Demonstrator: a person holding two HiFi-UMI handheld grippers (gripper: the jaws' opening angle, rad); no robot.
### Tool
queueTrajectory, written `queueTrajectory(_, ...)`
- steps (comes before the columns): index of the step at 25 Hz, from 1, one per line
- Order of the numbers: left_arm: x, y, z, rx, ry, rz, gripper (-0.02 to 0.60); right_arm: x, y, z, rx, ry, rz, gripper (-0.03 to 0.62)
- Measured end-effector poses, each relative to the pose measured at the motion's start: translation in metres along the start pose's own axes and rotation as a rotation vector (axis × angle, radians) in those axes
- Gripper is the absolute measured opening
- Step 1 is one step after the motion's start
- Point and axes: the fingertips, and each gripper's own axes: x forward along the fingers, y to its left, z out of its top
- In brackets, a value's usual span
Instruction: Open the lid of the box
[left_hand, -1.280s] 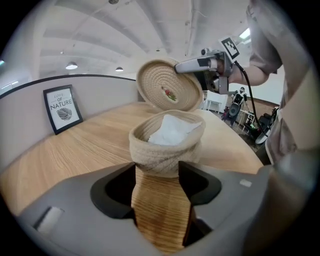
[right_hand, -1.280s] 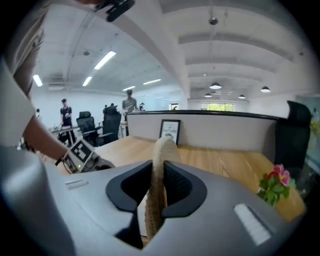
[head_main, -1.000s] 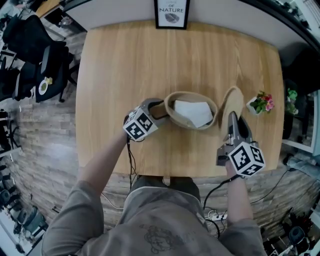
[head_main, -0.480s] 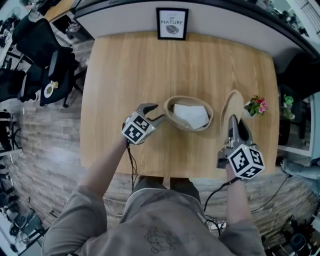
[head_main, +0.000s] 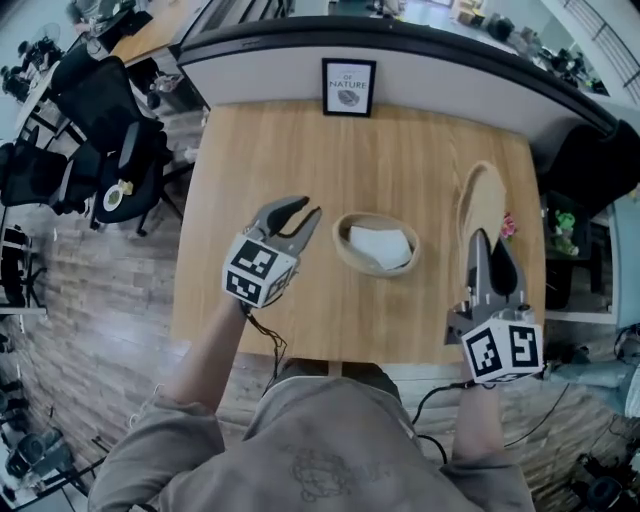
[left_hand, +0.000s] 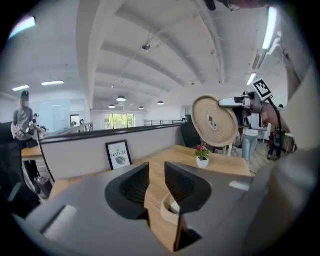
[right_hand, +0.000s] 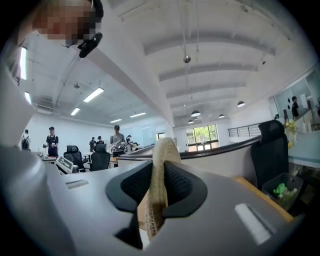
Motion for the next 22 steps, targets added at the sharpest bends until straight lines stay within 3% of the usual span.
queueTrajectory(3, -0.03, 0.0, 0.049, 0.075, -0.083, 0.047, 0.089, -0.015, 0.013, 0.031, -0.047, -0.063, 0.014, 0.072)
queueTrajectory(11, -0.099, -0.012, 0.136, 0.147, -0.252, 0.113, 0.071, -0.054, 0.04, 0.089, -0.132, -0.187, 0.054, 0.072)
queueTrajectory(15, -0.121, -0.016, 0.148, 0.148, -0.296, 0.13, 0.062, -0.068, 0.049, 0.1, -0.138, -0.216, 0.068, 0.074)
queueTrajectory(22, -0.136, -0.025, 0.141, 0.072, -0.326, 0.133, 0.0, -0.075, 0.056, 0.082, -0.164, -0.185, 0.077, 0.074)
